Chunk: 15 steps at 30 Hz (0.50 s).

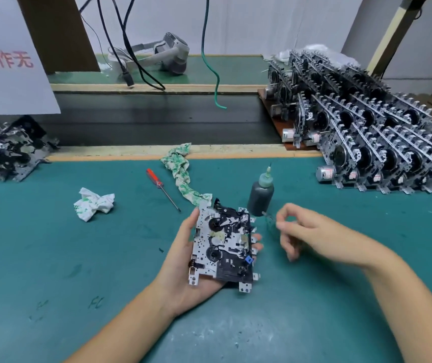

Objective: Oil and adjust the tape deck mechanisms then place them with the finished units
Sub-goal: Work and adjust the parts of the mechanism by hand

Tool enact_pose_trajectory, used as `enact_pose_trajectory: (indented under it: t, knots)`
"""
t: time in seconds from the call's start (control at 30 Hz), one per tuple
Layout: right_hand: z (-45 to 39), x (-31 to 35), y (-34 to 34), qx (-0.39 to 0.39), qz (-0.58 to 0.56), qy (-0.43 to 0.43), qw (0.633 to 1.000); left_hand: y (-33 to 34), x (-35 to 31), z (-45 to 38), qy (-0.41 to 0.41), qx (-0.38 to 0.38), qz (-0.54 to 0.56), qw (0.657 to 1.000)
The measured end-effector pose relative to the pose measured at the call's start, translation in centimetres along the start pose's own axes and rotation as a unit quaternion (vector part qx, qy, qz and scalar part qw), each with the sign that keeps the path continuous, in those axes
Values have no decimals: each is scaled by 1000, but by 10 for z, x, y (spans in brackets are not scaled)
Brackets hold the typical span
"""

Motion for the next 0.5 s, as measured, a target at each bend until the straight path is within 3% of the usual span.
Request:
enact_pose_trajectory:
  t: [0.07, 0.13, 0.5]
  knots:
    - [6, 5, 16, 127, -155, -25, 979, -3, 0, 0, -3, -7, 0, 1000]
    - [10, 8, 30, 181, -171, -10, 968, -8, 0, -1, -4, -27, -5, 1000]
    - [10, 1, 46, 211, -113, 28, 971, -13, 0, -1, -3, -18, -39, 999]
Point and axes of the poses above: each hand's wrist, its own z-axis away from the middle knuckle, its own y-axis out of the palm, x = y × z, the point moved 4 cm from there along -z, towards the middle knuckle, and after that the axes turned 14 degrees about y, right-handed, at the moved point
